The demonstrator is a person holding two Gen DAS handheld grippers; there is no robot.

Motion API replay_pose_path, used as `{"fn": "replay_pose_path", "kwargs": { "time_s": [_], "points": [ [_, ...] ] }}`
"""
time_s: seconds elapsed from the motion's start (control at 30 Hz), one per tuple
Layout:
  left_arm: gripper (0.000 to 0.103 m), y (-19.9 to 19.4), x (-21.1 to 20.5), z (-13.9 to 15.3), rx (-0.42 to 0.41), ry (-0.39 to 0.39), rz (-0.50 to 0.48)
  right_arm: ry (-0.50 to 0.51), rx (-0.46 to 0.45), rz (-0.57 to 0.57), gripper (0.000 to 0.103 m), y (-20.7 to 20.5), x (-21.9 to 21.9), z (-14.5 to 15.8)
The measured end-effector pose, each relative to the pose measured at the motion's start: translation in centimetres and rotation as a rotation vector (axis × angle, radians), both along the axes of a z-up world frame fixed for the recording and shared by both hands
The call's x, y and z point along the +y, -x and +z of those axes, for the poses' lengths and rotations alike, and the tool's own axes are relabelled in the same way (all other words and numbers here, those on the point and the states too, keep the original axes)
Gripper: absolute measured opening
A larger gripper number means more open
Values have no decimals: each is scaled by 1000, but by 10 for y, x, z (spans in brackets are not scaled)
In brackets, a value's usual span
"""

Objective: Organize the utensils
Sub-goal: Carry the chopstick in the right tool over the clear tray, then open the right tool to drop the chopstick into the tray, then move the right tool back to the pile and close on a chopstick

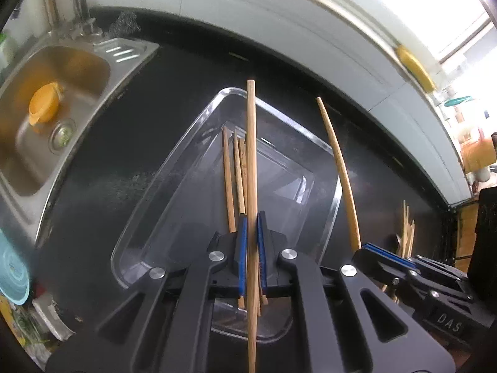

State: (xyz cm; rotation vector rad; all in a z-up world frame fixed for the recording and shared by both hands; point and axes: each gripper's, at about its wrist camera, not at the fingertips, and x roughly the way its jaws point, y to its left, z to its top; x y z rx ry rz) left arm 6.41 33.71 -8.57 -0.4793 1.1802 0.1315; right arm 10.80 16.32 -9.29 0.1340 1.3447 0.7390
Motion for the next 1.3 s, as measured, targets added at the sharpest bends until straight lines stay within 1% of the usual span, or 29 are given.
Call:
{"fn": "replay_pose_path", "kwargs": {
  "time_s": [0.17,0.33,0.4,0.5,0.57,0.6,0.67,0.7,0.73,0.77,0.8,0.83,0.87,0.93,1.03,1.1,1.13,1.23,1.3],
  "points": [
    [6,-10,4,-18,31,0,-7,37,26,1,7,-7,13,-18],
    [6,-15,6,-27,46,-15,-21,61,42,7,7,-14,24,-30],
    [6,-17,8,-31,51,-16,-20,60,44,10,7,-17,28,-35],
    [6,-19,9,-38,62,-10,-16,57,77,18,7,-20,33,-43],
    [7,-21,8,-40,69,-35,-33,63,72,-5,7,-22,32,-44],
    [10,-21,8,-40,68,-65,-28,65,66,-13,8,-23,29,-43],
    [31,-19,10,-38,71,-93,-16,60,53,-41,8,-26,17,-38],
    [63,-17,13,-37,71,-101,-6,39,48,-59,8,-27,9,-35],
    [84,-14,16,-34,57,-112,9,28,46,-76,13,-29,2,-34],
    [87,-11,18,-30,36,-125,18,29,44,-99,20,-31,-7,-32],
    [89,-8,19,-27,20,-138,25,30,32,-129,52,-33,-16,-28],
    [94,-5,20,-25,14,-144,32,22,9,-152,77,-32,-25,-23],
    [97,-3,20,-23,9,-144,40,14,-22,-171,79,-31,-35,-16],
    [97,2,19,-19,-5,-145,46,9,-50,-181,79,-27,-54,-6],
    [97,11,3,-11,-28,-180,18,8,-82,-220,79,-18,-95,4],
    [97,14,-12,-5,-50,-205,-7,32,-123,-249,79,-9,-129,12],
    [97,15,-20,-1,-63,-216,-22,42,-142,-262,80,-3,-145,15],
    [97,17,-63,9,-116,-240,-88,97,-204,-316,81,16,-204,19],
    [97,16,-96,10,-144,-245,-152,162,-235,-357,82,30,-246,15]
  ]
}}
